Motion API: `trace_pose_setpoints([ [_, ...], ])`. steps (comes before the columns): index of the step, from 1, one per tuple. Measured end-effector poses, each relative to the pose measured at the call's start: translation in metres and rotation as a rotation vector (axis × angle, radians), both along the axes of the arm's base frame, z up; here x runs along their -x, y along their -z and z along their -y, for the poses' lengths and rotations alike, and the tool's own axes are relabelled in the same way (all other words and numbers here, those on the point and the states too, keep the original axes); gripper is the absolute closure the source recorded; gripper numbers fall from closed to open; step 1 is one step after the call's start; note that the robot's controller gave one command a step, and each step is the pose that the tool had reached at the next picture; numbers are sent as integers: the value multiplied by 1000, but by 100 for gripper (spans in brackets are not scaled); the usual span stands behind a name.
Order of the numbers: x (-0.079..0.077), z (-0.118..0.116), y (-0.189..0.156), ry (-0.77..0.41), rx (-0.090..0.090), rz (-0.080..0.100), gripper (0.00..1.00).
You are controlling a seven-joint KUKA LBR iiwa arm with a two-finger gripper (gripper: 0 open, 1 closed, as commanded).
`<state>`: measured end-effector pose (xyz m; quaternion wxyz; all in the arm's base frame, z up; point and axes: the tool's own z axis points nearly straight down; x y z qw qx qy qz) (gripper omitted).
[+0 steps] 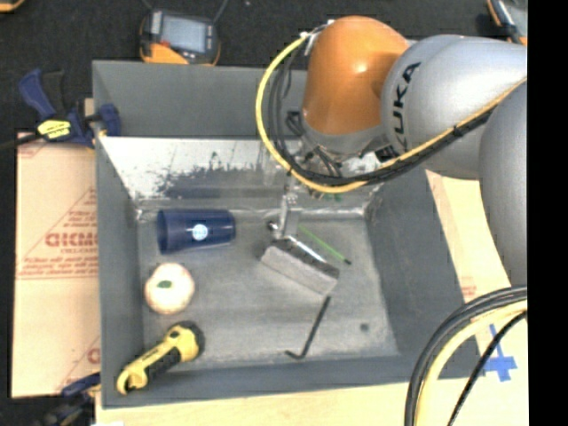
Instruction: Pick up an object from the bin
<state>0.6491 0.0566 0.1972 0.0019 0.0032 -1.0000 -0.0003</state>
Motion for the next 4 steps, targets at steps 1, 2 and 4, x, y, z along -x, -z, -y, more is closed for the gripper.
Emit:
trace_pose_setpoints([
  [1, -1, 0, -6, 1, -1, 9, 0],
  [2, 11, -85, 59, 57, -4, 4, 0],
  [4, 2, -35, 64, 105, -4, 16, 0],
])
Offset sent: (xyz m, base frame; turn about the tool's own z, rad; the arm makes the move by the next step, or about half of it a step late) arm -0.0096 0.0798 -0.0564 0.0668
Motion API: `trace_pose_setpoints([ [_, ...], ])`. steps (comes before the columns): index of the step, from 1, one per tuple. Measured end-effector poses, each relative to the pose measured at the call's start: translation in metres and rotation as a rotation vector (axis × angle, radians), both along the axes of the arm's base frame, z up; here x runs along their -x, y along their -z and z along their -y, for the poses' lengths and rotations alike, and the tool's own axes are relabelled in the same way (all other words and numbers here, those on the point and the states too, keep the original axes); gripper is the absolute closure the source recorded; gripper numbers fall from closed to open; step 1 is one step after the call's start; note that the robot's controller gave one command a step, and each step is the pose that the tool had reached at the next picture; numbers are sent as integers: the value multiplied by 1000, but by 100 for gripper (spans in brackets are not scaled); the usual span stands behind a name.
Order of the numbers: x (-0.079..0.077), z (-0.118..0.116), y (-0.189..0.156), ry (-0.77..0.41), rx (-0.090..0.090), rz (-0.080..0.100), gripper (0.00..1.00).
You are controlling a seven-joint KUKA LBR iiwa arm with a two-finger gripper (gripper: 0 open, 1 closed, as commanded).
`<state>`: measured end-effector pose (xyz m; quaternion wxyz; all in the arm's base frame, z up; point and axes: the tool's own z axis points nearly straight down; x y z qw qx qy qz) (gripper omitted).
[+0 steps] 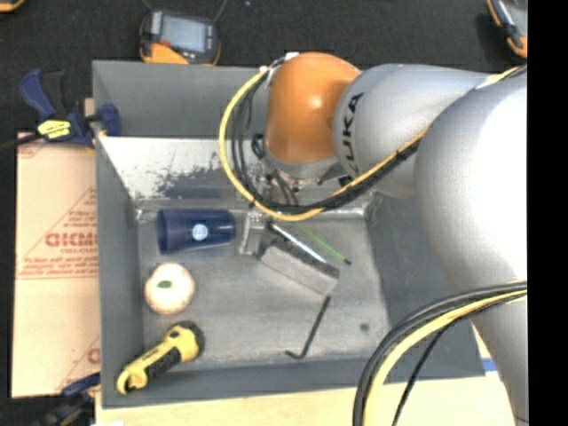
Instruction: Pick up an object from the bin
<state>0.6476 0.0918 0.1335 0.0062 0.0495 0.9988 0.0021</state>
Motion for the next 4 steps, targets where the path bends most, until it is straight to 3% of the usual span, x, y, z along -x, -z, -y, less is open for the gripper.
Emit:
trace_pose_setpoints([
  [1, 10, 44, 34, 2, 3, 2, 0],
  [2, 5, -84, 63, -108, -5, 11, 100],
  [4, 4, -81, 53, -105, -3, 11, 100],
])
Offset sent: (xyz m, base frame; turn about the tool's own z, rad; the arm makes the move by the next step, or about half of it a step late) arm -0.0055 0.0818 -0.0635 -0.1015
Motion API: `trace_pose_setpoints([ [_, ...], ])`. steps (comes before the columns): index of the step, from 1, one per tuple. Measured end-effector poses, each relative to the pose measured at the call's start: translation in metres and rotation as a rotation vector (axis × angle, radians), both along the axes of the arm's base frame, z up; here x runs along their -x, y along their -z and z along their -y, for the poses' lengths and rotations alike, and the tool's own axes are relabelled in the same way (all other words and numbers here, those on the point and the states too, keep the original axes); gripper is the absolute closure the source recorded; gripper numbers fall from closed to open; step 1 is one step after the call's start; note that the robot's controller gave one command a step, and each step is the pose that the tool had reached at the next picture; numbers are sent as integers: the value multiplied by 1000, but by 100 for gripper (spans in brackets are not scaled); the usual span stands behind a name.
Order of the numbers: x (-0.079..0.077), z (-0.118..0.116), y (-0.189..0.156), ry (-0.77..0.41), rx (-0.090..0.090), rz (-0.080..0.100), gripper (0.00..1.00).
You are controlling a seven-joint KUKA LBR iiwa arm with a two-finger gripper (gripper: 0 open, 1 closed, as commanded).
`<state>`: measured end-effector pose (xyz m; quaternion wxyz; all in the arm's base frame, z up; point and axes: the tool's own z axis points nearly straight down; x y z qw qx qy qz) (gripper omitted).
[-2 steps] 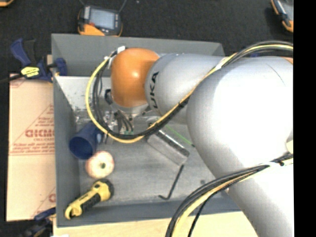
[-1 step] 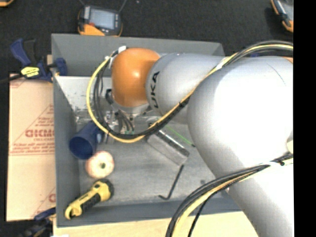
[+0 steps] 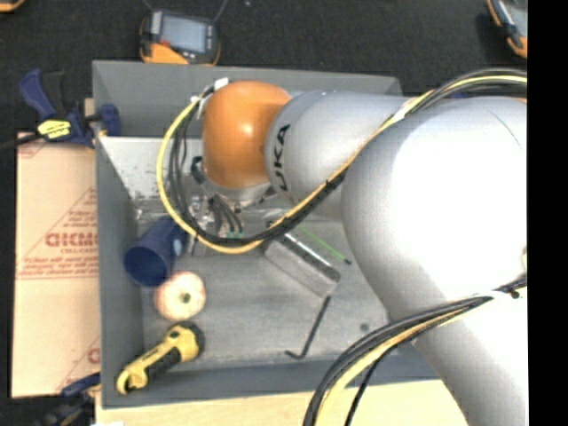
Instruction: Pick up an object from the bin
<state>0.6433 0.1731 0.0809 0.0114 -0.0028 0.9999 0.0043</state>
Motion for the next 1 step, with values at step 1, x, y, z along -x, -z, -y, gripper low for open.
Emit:
trace_pose_setpoints([
  [1, 1, 1, -42, -1, 1, -6, 100],
])
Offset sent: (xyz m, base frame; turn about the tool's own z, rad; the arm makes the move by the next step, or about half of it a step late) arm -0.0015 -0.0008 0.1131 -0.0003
